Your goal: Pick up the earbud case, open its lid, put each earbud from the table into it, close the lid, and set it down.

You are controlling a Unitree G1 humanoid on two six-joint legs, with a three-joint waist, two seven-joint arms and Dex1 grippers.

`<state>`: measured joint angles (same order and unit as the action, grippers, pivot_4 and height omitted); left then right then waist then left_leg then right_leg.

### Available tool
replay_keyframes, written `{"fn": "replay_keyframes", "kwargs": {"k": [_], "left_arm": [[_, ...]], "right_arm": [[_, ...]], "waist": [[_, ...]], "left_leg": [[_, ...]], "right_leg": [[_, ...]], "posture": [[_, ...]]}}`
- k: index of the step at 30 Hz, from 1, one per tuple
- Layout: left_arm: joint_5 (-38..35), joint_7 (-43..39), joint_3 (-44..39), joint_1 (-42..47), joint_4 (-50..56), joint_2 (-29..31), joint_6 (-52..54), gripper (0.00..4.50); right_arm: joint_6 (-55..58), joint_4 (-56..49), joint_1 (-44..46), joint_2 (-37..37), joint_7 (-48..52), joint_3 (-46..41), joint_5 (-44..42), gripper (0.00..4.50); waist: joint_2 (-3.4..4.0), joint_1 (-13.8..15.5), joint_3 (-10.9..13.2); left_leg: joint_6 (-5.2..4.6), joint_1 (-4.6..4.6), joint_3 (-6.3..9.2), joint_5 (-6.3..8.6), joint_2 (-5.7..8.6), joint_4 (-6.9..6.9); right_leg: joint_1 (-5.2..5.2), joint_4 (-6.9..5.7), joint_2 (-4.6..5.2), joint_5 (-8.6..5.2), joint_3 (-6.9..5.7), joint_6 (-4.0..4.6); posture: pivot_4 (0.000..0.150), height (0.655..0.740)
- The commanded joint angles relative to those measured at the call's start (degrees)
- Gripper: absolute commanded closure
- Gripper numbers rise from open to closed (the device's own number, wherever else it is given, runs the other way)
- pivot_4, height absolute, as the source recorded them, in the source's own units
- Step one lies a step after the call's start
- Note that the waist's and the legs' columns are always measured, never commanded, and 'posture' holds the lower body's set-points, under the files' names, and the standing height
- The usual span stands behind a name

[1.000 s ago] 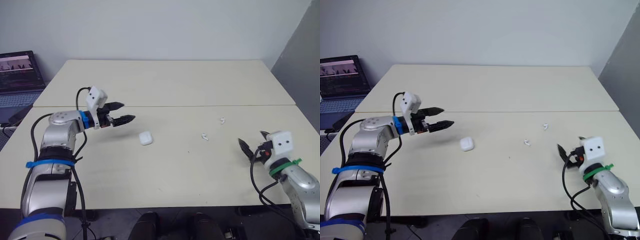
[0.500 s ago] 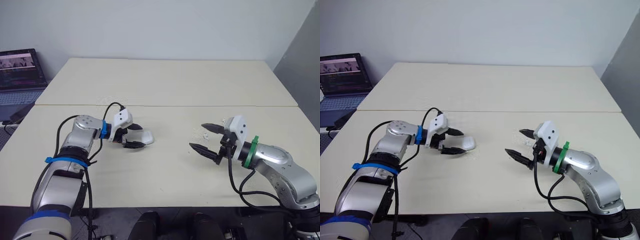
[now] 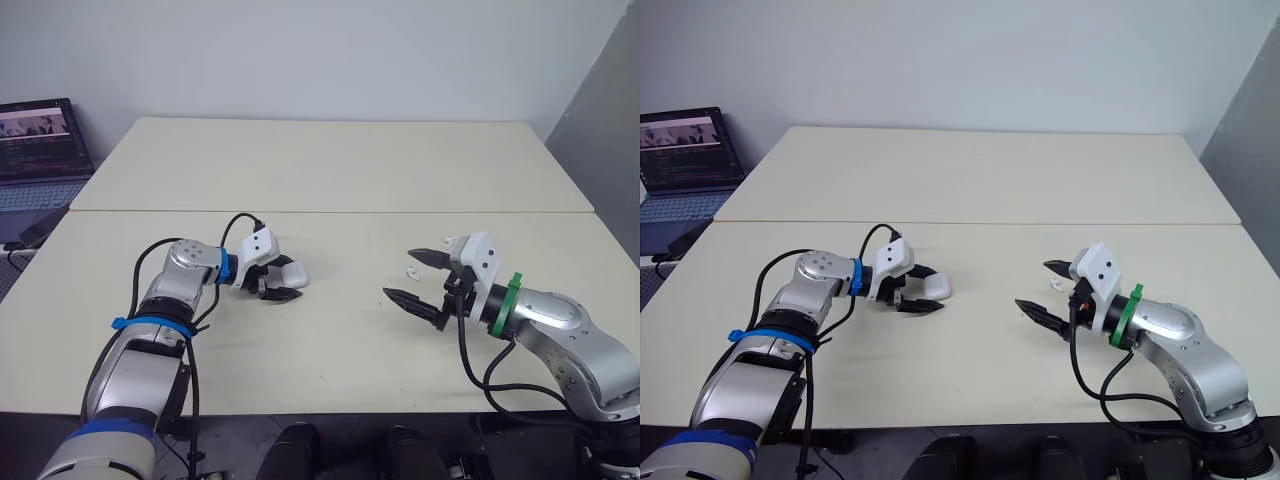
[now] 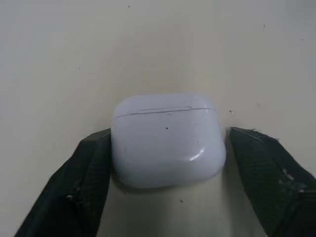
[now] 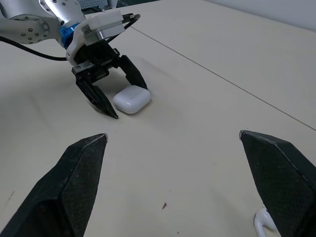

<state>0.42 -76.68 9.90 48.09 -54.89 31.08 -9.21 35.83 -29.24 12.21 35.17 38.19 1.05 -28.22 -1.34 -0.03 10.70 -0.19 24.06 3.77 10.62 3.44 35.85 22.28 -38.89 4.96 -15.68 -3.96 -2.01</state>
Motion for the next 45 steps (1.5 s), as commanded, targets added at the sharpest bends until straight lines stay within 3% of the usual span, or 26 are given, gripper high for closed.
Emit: {"fn": "replay_keyframes", "kwargs": {"k": [1, 8, 14, 18, 21, 30, 38, 41, 45], "left_arm": [[0.9, 0.2, 0.2, 0.1, -1.8, -0.6, -0.6, 1.69], [-3.6, 2.1, -3.1, -0.5, 6.8, -4.9, -9.5, 1.70], [-6.3, 5.5, -4.5, -1.3, 14.5, -9.5, -32.2, 1.70], [-1.2, 11.4, -2.9, -0.1, 9.4, -10.4, -54.6, 1.70], [1.2, 15.2, -1.9, 2.2, 5.3, -10.9, -62.6, 1.70], [8.6, 24.7, 1.3, 6.0, -1.2, -10.3, -72.5, 1.70], [14.5, 33.1, 3.0, 7.6, -3.1, -9.3, -74.3, 1.70], [16.3, 36.0, 3.6, 8.0, -3.4, -8.9, -74.8, 1.70], [18.4, 39.0, 4.8, 8.3, -3.6, -8.5, -75.1, 1.70]], "right_arm": [[-0.5, -2.2, -0.4, 0.2, -0.9, -2.0, -0.1, 0.00], [0.4, -0.9, -1.9, -0.5, -1.5, -1.6, -0.7, 0.00], [12.1, 1.1, 2.9, -5.1, -4.7, -5.5, -11.7, 0.00], [18.2, 3.1, 7.3, -6.5, -5.6, -5.7, -17.0, 0.00], [19.6, 4.1, 9.6, -7.9, -7.2, -5.1, -17.3, 0.00], [24.2, 5.0, 13.5, -13.1, -11.4, -5.5, -22.2, 0.00], [25.8, 6.3, 14.8, -14.6, -14.0, -5.7, -24.1, 0.00], [26.2, 6.5, 14.7, -14.9, -14.6, -5.8, -24.1, 0.58], [25.8, 6.3, 14.4, -14.4, -14.3, -5.3, -23.5, 2.00]], "waist": [[0.00, 0.0, 0.0], [-0.01, 0.7, 0.0], [-0.03, 0.6, 0.0], [-0.03, 0.1, 0.0], [-0.03, 0.2, 0.0], [-0.03, 0.1, 0.0], [-0.03, 0.0, 0.0], [-0.03, 0.0, 0.0], [-0.03, 0.0, 0.0]], "left_leg": [[0.00, 0.00, 0.00, 0.00, 0.00, 0.00], [-0.02, 0.10, 0.03, 0.01, 0.03, 0.13], [-0.03, 0.25, 0.05, 0.03, 0.02, 0.20], [-0.03, 0.20, 0.01, 0.03, 0.01, 0.16], [-0.04, 0.20, 0.02, 0.03, 0.02, 0.17], [-0.07, 0.23, 0.01, 0.04, 0.07, 0.20], [-0.07, 0.22, 0.03, 0.04, 0.06, 0.19], [-0.07, 0.22, 0.02, 0.04, 0.07, 0.19], [-0.07, 0.22, 0.02, 0.04, 0.06, 0.19]], "right_leg": [[0.00, 0.00, 0.00, 0.00, 0.00, 0.00], [-0.02, 0.02, 0.02, 0.02, -0.04, -0.03], [0.07, 0.10, 0.09, 0.27, -0.01, 0.24], [0.07, 0.09, 0.08, 0.27, 0.01, 0.24], [0.06, 0.06, 0.08, 0.27, -0.03, 0.23], [0.06, 0.04, -0.13, 0.30, -0.07, 0.15], [0.07, 0.00, -0.17, 0.30, -0.08, 0.14], [0.07, 0.00, -0.18, 0.30, -0.09, 0.13], [0.07, 0.00, -0.18, 0.29, -0.09, 0.12]], "posture": [[0.150, 0.7400], [0.150, 0.7400], [0.150, 0.7400], [0.150, 0.7400], [0.150, 0.7400], [0.150, 0.7400], [0.150, 0.7400], [0.150, 0.7400], [0.150, 0.7400]]}}
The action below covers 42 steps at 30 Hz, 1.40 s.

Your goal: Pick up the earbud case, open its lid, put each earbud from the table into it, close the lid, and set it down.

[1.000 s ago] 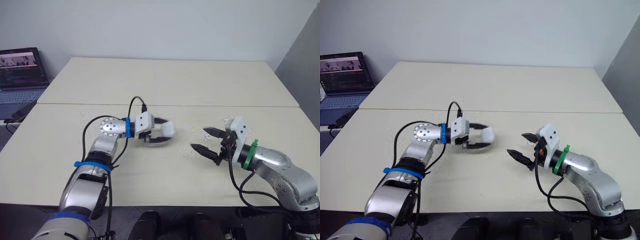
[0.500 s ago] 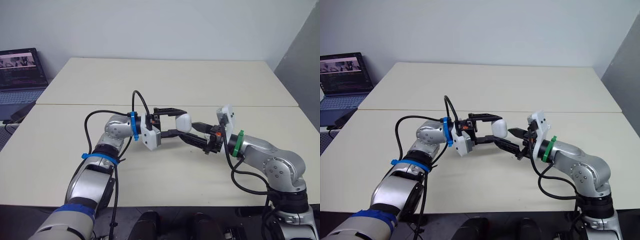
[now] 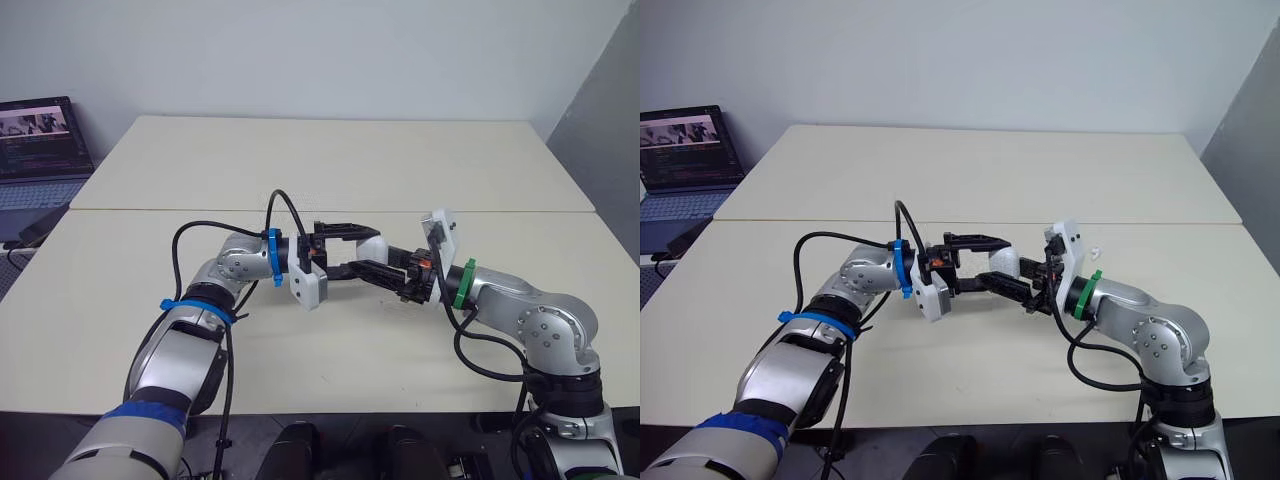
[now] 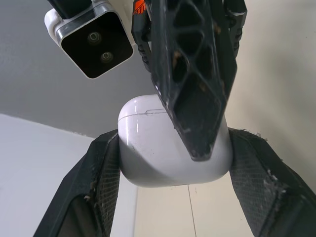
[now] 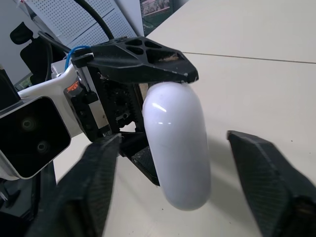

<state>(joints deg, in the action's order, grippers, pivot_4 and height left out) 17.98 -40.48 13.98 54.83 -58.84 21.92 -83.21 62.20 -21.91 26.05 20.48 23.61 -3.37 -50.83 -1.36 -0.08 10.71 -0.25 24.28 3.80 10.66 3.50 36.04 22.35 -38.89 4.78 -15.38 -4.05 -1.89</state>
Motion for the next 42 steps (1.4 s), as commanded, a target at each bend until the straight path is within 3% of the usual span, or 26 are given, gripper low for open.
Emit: {"fn": "replay_keyframes", "kwargs": {"k": [1, 4, 5, 13, 14, 15, 17, 19, 25, 28, 30, 33, 38, 42], "left_arm": [[1.2, 3.5, 1.0, 1.6, 0.3, 0.7, -1.1, 1.70], [2.1, 5.4, 2.0, 1.9, 0.3, 1.0, -1.1, 1.70], [2.4, 5.9, 2.3, 2.0, 0.2, 1.1, -1.1, 1.70], [1.8, 8.1, 4.9, 2.7, -0.8, 1.6, 0.0, 1.70], [-1.5, 5.9, 6.1, 2.5, -0.9, 1.3, 1.3, 1.70], [-5.9, 2.5, 7.0, 2.1, -0.5, 0.9, 3.7, 0.98], [-14.5, -4.7, 8.4, 1.0, 2.0, 0.5, 9.1, 0.46], [-25.4, -17.4, 7.8, 0.3, 8.1, 0.9, 21.7, 0.00], [-37.7, -40.1, 5.7, 0.6, 20.5, 6.0, 50.9, 0.00], [-36.3, -46.5, 6.9, 3.6, 23.8, 8.6, 64.8, 0.00], [-34.4, -49.5, 7.3, 6.0, 23.6, 8.6, 68.7, 0.00], [-30.4, -49.6, 7.8, 9.2, 21.1, 6.4, 69.9, 0.54], [-23.7, -45.8, 7.8, 11.4, 17.7, 2.7, 66.6, 1.99], [-21.9, -46.2, 7.3, 11.4, 17.2, 1.4, 65.2, 1.99]], "right_arm": [[-0.6, -1.0, 0.6, 0.2, 0.2, -0.9, -0.9, 2.35], [-0.7, -0.9, 0.7, 0.0, 0.0, -1.1, -1.0, 3.45], [-0.7, -0.9, 0.7, 0.0, -0.1, -1.1, -1.0, 3.61], [-0.8, -1.2, 0.4, 0.4, 0.0, -1.2, -1.0, 3.61], [-1.0, -1.1, 0.2, 0.6, -0.1, -1.3, -0.7, 3.61], [-1.3, -1.0, 0.0, 0.8, 0.0, -1.3, -0.3, 3.61], [-1.8, -1.0, -0.5, 1.5, 0.1, -1.2, 0.5, 3.64], [-3.7, -0.5, -1.9, 4.5, 0.9, 0.1, 4.3, 3.64], [-9.1, 0.3, -2.5, 10.5, 1.5, 5.3, 14.8, 3.64], [-13.6, 1.1, -0.7, 13.7, 3.6, 11.2, 22.3, 3.64], [-16.6, 1.3, 0.5, 15.9, 5.7, 15.7, 27.1, 3.64], [-18.8, 1.5, 2.4, 16.1, 7.2, 19.8, 31.2, 3.64], [-21.0, 2.8, 5.3, 15.2, 8.9, 25.0, 37.6, 3.64], [-21.2, 3.5, 7.3, 13.6, 9.6, 26.3, 40.5, 3.64]], "waist": [[0.00, 0.0, 0.0], [0.00, 0.0, 0.0], [0.00, 0.0, 0.0], [0.00, 0.0, 0.0], [0.00, 0.0, 0.0], [0.00, 0.0, 0.0], [0.00, 0.0, 0.0], [0.00, 0.0, 0.0], [0.02, -0.6, 0.0], [0.01, -1.4, 0.0], [0.01, -1.4, 0.0], [0.01, -1.4, 0.0], [0.01, -1.4, 0.0], [0.00, -1.4, 0.0]], "left_leg": [[0.00, 0.00, 0.00, 0.00, 0.00, 0.00], [0.00, 0.00, 0.00, 0.00, 0.00, 0.00], [0.00, 0.00, 0.00, 0.00, 0.00, 0.00], [0.00, 0.00, 0.00, 0.00, 0.00, -0.01], [0.00, 0.00, 0.00, 0.00, 0.00, -0.01], [0.00, 0.00, 0.00, 0.00, 0.00, -0.01], [0.00, 0.01, 0.00, 0.00, -0.01, 0.00], [0.00, 0.01, 0.01, 0.00, 0.00, 0.00], [0.00, 0.04, 0.01, 0.00, -0.04, -0.02], [0.00, 0.03, 0.03, 0.00, -0.09, -0.04], [0.00, 0.05, 0.04, 0.00, -0.07, -0.03], [-0.01, 0.06, 0.05, 0.00, -0.07, -0.01], [-0.01, 0.07, 0.05, 0.01, -0.07, -0.01], [-0.01, 0.09, 0.04, 0.01, -0.07, -0.02]], "right_leg": [[0.00, 0.00, 0.00, 0.00, 0.01, 0.00], [0.00, 0.00, 0.00, 0.00, 0.00, 0.00], [0.00, 0.00, 0.00, 0.00, 0.00, 0.00], [0.00, 0.01, 0.00, 0.00, 0.01, -0.01], [0.00, 0.01, 0.00, 0.00, 0.00, -0.01], [0.00, 0.01, 0.00, 0.00, 0.00, -0.01], [0.00, 0.01, 0.00, 0.00, 0.00, 0.00], [0.00, 0.02, 0.01, 0.00, 0.01, 0.01], [0.04, 0.05, -0.03, -0.01, 0.05, 0.02], [0.04, 0.04, -0.11, -0.04, 0.06, 0.00], [0.04, 0.04, -0.15, -0.18, 0.02, -0.23], [0.01, 0.09, -0.14, -0.21, 0.01, -0.28], [0.02, 0.12, -0.12, -0.21, 0.04, -0.29], [0.08, 0.07, -0.12, -0.20, 0.05, -0.28]], "posture": [[0.150, 0.7400], [0.150, 0.7400], [0.150, 0.7400], [0.150, 0.7400], [0.150, 0.7400], [0.150, 0.7400], [0.150, 0.7400], [0.150, 0.7400], [0.150, 0.7400], [0.150, 0.7400], [0.150, 0.7400], [0.150, 0.7400], [0.150, 0.7400], [0.150, 0.7400]]}}
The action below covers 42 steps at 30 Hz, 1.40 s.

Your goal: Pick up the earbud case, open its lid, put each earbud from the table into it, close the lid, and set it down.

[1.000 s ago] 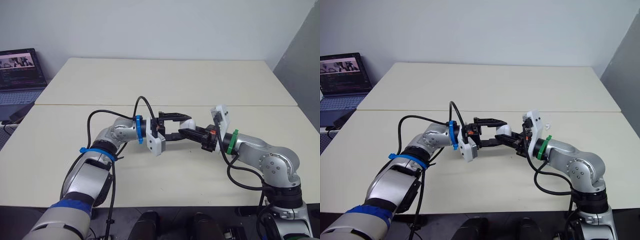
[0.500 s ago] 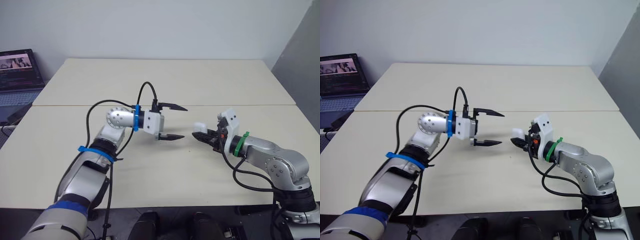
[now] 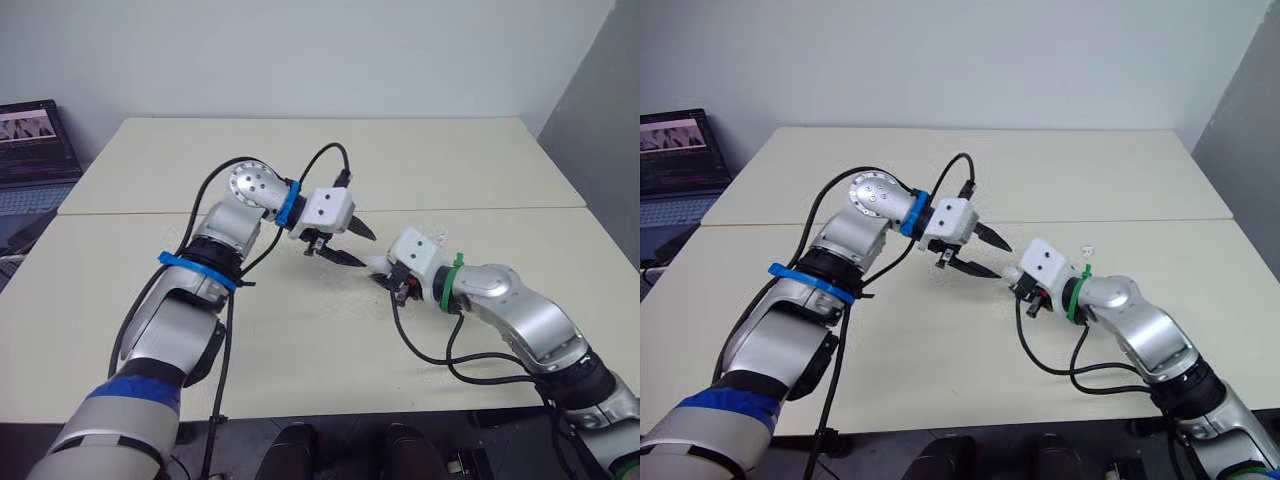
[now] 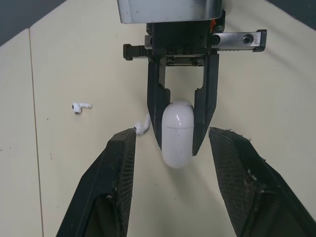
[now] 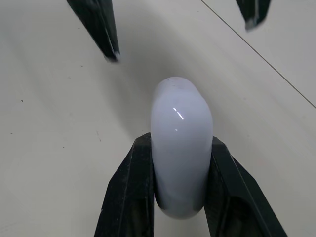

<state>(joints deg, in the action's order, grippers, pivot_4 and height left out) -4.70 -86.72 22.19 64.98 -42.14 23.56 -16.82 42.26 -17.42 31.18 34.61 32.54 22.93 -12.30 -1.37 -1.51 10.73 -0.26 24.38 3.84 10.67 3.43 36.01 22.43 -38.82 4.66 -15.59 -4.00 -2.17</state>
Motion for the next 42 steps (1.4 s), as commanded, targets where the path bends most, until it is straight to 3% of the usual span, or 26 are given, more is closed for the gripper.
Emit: {"fn": "replay_keyframes", "kwargs": {"k": [1, 9, 26, 29, 34, 42], "left_arm": [[1.3, -0.2, -0.8, 1.3, 0.1, -0.4, -1.7, 1.99], [6.9, 2.5, -0.5, 2.4, -5.5, -1.0, -7.5, 1.99], [7.3, 3.0, -1.4, 3.1, -7.9, -3.1, -8.9, 1.99], [7.0, 2.7, -1.5, 3.0, -7.7, -3.2, -8.3, 2.51], [6.7, 1.9, -1.6, 2.4, -6.3, -3.2, -6.7, 3.75], [7.0, 1.8, -1.5, 1.3, -3.9, -2.7, -3.8, 3.75]], "right_arm": [[-1.2, -0.9, 2.6, -0.9, 0.8, 0.2, 2.5, 3.64], [-0.7, -1.9, 4.0, -2.0, 2.9, 0.9, 5.9, 3.64], [0.0, -2.6, 4.3, -3.5, 5.2, 0.6, 8.6, 3.64], [0.2, -2.7, 4.3, -3.7, 5.5, 0.5, 9.0, 3.64], [0.3, -2.7, 4.3, -4.1, 5.7, 0.5, 9.5, 3.64], [0.6, -2.8, 3.9, -4.0, 5.9, 0.4, 10.3, 3.64]], "waist": [[0.00, 0.0, 0.0], [0.00, 0.0, 0.0], [0.00, 0.0, 0.0], [0.00, 0.0, 0.0], [0.00, 0.0, 0.0], [0.00, 0.0, 0.0]], "left_leg": [[0.00, 0.00, 0.00, 0.00, 0.00, 0.00], [0.00, 0.00, 0.00, 0.00, 0.01, 0.01], [0.00, 0.00, 0.00, 0.00, 0.02, 0.02], [0.00, 0.00, 0.00, 0.00, 0.02, 0.02], [0.00, 0.00, 0.00, 0.00, 0.02, 0.02], [0.00, 0.00, 0.00, 0.00, 0.02, 0.03]], "right_leg": [[0.00, -0.01, 0.00, 0.00, 0.00, 0.00], [0.01, -0.02, 0.00, 0.00, 0.00, 0.00], [0.01, -0.04, 0.01, 0.00, 0.00, 0.00], [0.01, -0.04, 0.01, 0.01, 0.01, 0.00], [0.01, -0.04, 0.01, 0.01, 0.00, 0.00], [0.01, -0.05, 0.01, 0.01, 0.01, 0.00]], "posture": [[0.150, 0.7400], [0.150, 0.7400], [0.150, 0.7400], [0.150, 0.7400], [0.150, 0.7400], [0.150, 0.7400]]}}
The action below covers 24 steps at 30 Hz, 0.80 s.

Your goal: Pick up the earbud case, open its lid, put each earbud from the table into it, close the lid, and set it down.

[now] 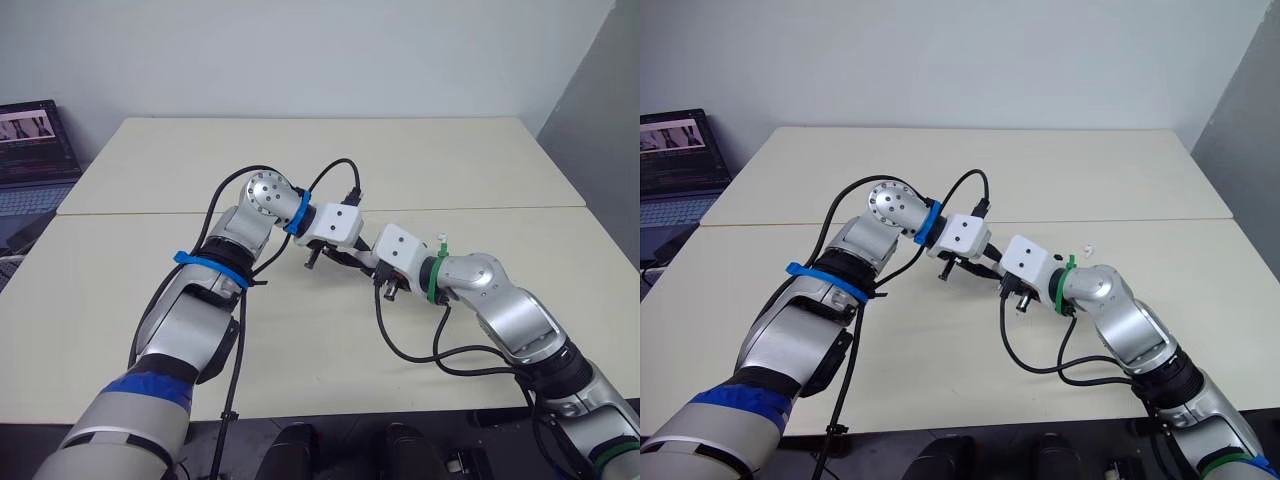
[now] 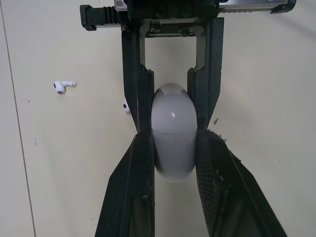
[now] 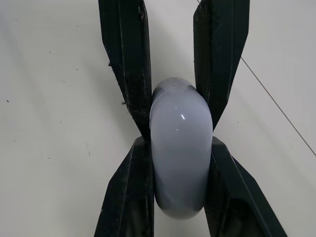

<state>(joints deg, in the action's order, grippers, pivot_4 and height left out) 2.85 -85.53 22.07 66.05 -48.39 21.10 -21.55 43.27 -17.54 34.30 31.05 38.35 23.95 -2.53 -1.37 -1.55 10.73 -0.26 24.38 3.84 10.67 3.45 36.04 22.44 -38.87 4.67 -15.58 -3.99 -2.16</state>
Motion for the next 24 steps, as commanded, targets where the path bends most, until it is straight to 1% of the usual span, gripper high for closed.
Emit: {"fn": "replay_keyframes", "kwargs": {"k": [1, 9, 15, 17, 18, 20, 24], "left_arm": [[-0.6, 0.6, -1.4, 0.2, 2.6, -0.2, 1.2, 3.75], [-2.7, -0.2, -2.7, 0.1, 3.9, -0.8, 5.0, 3.75], [-2.3, -0.5, -2.7, 0.1, 3.7, -0.5, 3.5, 3.75], [-2.1, -0.5, -2.5, -0.1, 3.7, -0.4, 2.6, 3.75], [-2.2, -0.6, -2.6, -0.3, 3.8, -0.5, 2.6, 3.75], [-2.3, -0.7, -2.9, -0.5, 3.8, -0.6, 3.0, 3.75], [-2.4, -0.3, -3.7, -0.7, 2.7, -0.6, 4.8, 3.75]], "right_arm": [[-0.3, -2.7, 0.6, -0.4, 0.1, -0.7, 0.5, 3.64], [-0.1, -2.5, 0.1, -0.8, 0.5, -1.3, 0.5, 3.64], [0.2, -2.3, 0.3, -1.1, 0.8, -2.0, -0.1, 3.64], [0.7, -2.5, 0.3, -1.4, 0.9, -2.6, -0.8, 2.91], [1.0, -2.7, 0.2, -1.6, 1.0, -2.9, -1.1, 2.70], [1.7, -3.5, -0.1, -1.5, 1.1, -3.6, -1.7, 2.01], [4.5, -7.3, -1.8, 0.0, 1.8, -7.4, -4.5, 0.65]], "waist": [[0.00, 0.0, 0.0], [0.00, 0.0, 0.0], [0.00, 0.0, 0.0], [0.00, 0.0, 0.0], [0.00, 0.0, 0.0], [0.00, 0.0, 0.0], [0.00, 0.0, 0.0]], "left_leg": [[0.00, 0.00, 0.00, 0.00, 0.00, 0.00], [0.00, 0.00, 0.00, 0.00, 0.00, 0.00], [0.00, 0.00, 0.00, 0.00, 0.00, 0.01], [0.00, 0.00, 0.00, 0.00, 0.00, 0.01], [0.00, 0.00, 0.01, 0.00, 0.00, 0.01], [0.00, 0.00, 0.00, 0.00, 0.00, 0.01], [0.00, 0.00, 0.00, 0.00, 0.00, 0.02]], "right_leg": [[0.00, 0.00, 0.00, 0.00, 0.00, 0.00], [0.00, -0.01, 0.00, 0.00, 0.00, 0.00], [0.00, -0.01, 0.00, 0.00, 0.00, 0.01], [0.00, -0.01, 0.00, 0.01, 0.00, 0.01], [0.00, -0.01, 0.00, 0.02, 0.00, 0.03], [0.00, -0.01, 0.00, 0.02, 0.01, 0.04], [0.00, -0.01, 0.00, 0.03, 0.01, 0.05]], "posture": [[0.150, 0.7400], [0.150, 0.7400], [0.150, 0.7400], [0.150, 0.7400], [0.150, 0.7400], [0.150, 0.7400], [0.150, 0.7400]]}}
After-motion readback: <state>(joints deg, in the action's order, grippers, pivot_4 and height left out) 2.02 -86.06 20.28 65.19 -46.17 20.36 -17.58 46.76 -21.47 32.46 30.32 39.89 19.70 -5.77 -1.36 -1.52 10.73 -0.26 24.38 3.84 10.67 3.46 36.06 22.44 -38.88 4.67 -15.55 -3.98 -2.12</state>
